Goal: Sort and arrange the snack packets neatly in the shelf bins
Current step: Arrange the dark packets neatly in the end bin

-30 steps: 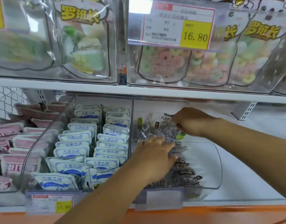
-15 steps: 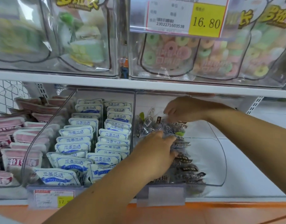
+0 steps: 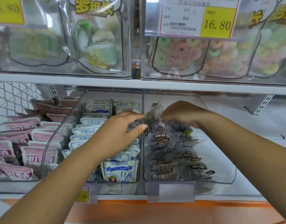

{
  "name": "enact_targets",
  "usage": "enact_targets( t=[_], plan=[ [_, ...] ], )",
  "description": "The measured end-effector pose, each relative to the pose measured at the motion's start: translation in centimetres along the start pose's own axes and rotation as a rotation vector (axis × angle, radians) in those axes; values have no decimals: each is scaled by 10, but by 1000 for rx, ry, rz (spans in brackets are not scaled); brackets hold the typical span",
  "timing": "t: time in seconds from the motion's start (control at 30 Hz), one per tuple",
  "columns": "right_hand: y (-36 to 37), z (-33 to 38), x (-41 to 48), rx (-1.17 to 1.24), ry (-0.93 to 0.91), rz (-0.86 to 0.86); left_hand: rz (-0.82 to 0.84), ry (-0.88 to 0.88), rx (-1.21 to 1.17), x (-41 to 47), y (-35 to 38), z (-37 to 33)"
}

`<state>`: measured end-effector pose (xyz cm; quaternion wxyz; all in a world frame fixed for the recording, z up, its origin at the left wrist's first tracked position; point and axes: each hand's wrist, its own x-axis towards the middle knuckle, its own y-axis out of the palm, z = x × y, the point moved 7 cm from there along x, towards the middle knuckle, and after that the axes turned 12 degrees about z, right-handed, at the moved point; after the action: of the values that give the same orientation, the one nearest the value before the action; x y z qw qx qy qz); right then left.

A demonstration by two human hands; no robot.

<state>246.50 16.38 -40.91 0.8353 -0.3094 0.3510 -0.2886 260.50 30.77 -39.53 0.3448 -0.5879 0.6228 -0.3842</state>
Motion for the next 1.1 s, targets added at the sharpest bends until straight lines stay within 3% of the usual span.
enact_targets(
  t=[0.07,0.2,0.37,0.47,0.53,0.6,0.7,0.8,1.0,1.1],
  plan=[
    [-6,4,-16,67,-83,-74,-16,5,-40,-1,1,-1],
    [-9,-4,-50,452,-264,-153,-63,-25,-110,-2,-1,-13],
    [21,-12,-77,920,-399,1,-101,19,-370,-4,1,-29],
    [29,-10,-94,894,-468,52,-150,26,-572,-6,1,-37],
    [26,-14,-102,863,-457,-25,-155,33,-646,-6,4,-43],
    [16,-21,-112,725,-419,-247,-166,20,-667,-8,8,-47],
    [4,-16,-137,235,-390,-569,-184,-59,-664,-12,14,-49],
    [27,-8,-138,79,-379,-415,-141,-31,-831,-12,26,-58],
    [51,-25,-129,485,-403,-113,142,73,-1017,-18,37,-83],
    [54,-28,-133,440,-358,-114,181,76,-911,-21,40,-89]
  ],
)
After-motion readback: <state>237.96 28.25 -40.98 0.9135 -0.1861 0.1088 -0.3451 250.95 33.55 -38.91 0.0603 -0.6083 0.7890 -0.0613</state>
